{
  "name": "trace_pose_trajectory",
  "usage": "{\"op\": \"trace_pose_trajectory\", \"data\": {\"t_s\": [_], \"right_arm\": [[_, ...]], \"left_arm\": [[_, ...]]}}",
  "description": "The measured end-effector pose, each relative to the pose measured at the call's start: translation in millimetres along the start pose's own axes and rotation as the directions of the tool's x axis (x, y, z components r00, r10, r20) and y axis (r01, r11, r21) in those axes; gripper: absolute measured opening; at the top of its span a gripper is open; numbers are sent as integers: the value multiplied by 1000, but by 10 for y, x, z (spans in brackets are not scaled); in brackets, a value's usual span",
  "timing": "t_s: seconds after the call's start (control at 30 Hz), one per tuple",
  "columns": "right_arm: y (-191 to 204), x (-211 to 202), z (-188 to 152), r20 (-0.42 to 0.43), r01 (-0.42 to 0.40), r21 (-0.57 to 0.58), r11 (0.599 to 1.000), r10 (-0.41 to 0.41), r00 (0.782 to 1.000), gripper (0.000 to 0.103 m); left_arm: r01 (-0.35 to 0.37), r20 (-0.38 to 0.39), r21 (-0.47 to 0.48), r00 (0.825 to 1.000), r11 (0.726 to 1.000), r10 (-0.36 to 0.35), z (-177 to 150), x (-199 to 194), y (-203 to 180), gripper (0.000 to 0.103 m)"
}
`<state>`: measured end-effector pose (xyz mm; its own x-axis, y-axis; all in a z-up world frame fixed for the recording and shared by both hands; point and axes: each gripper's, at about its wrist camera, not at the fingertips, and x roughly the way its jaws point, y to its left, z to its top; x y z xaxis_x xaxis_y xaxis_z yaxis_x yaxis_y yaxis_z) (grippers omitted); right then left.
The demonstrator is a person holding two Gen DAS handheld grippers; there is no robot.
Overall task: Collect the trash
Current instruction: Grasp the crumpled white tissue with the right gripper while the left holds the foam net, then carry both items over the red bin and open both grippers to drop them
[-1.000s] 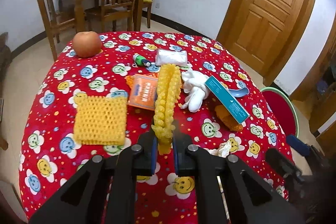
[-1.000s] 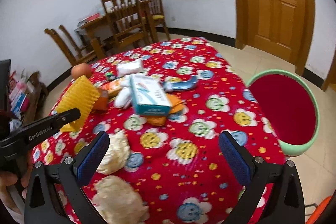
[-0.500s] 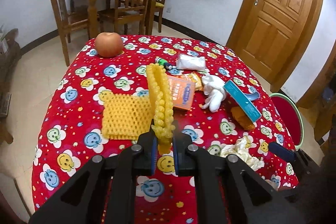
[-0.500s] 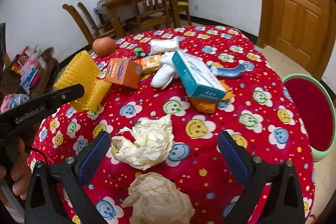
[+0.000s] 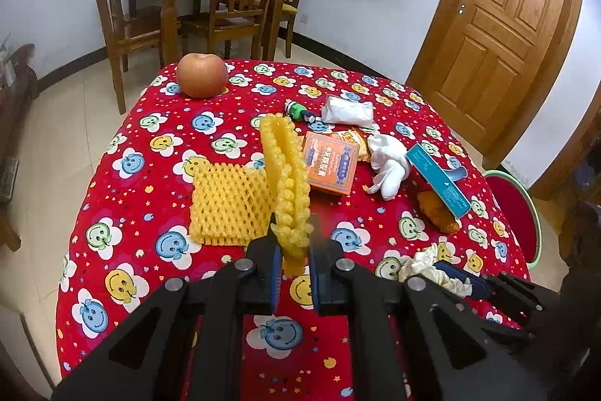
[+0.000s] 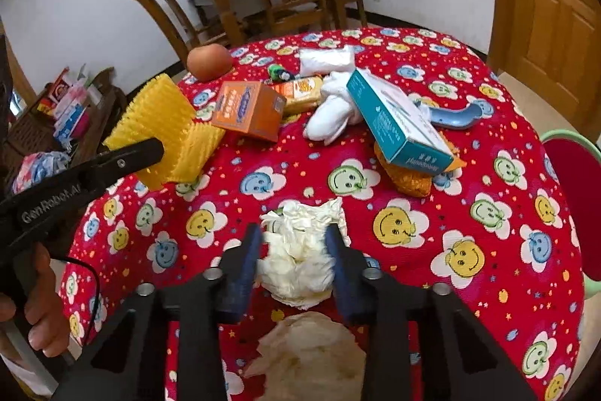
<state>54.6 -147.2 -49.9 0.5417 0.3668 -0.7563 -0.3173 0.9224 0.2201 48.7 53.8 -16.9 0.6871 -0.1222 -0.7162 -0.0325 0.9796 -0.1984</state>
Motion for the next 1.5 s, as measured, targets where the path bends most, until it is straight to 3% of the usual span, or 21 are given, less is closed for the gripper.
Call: {"op": "trace_pose_trajectory", "data": {"t_s": [0.1,0.23,0.83,1.13,1.5], "right_arm": [[-17,-87,23,31,-2,1,1000,2,1000,19],[-70,-208,52,68,-5,11,1000,5,998,13],[-496,-862,185,245,33,97,995,-56,968,11],[-1010,-1126,144,278,108,200,974,-162,947,11],[-1758,-1309,-61,267,213,348,913,-314,911,11]], "left_arm": [[11,7,2,1000,1000,-11,6,-35,-17,11],[29,20,9,999,1000,-30,24,-95,-66,11],[160,26,92,986,983,-163,202,-221,-583,11],[240,-5,191,970,952,-243,312,-128,-1176,11],[352,-86,319,936,880,-343,380,149,-2103,11]]}}
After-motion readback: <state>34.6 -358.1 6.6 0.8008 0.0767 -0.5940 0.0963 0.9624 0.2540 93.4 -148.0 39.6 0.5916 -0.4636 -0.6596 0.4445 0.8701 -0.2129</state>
